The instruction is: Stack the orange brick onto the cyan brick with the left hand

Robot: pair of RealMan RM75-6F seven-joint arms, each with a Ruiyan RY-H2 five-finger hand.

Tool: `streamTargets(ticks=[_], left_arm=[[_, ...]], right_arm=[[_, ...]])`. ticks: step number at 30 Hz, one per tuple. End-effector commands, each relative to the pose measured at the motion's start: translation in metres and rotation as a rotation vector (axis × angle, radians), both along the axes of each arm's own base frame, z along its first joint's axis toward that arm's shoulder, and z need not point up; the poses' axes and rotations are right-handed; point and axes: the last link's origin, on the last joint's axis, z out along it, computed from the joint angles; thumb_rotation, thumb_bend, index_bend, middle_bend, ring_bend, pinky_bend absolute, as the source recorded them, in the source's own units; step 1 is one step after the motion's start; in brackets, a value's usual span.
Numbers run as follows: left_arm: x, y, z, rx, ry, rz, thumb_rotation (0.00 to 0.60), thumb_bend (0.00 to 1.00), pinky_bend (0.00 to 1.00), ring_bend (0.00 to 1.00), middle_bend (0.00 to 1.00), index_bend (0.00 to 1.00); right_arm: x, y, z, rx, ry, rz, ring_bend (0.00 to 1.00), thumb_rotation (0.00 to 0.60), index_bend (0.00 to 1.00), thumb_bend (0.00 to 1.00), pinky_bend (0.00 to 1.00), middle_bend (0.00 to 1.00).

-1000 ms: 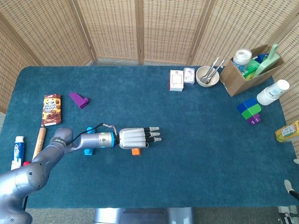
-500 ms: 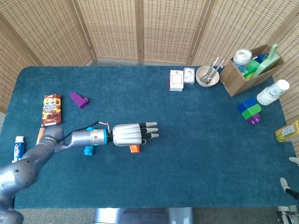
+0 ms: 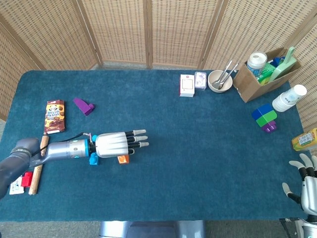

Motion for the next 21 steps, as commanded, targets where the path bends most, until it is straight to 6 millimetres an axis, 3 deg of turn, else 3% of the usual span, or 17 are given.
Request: streamTargets(ticks=[1, 8, 21], left_arm=[[-0.011, -0.005, 0.009, 0.011, 0.012, 0.004, 0.6, 0.24, 0.0, 0.01, 0.16, 0.71], [-0.029, -0.009, 0.026, 0.053, 0.047, 0.011, 0.6, 0.24, 0.0, 0.0, 0.16, 0.71], [-0.054, -0.015, 0.034, 0.074, 0.111, 0.059, 0.6, 0.24, 0.0, 0.0, 0.15, 0.71]], right_arm=[[0.002, -0.002, -0.003, 0.009, -0.002, 0.007, 0.0, 0.599, 0.29, 0.22, 0.0, 0.16], [0.005, -0.007, -0.007, 0.019, -0.007, 0.021, 0.0, 0.599, 0.29, 0.22, 0.0, 0.16], [0.002, -0.009, -0.007, 0.019, -0.012, 0.023, 0.0, 0.599, 0.29, 0.22, 0.0, 0.16]])
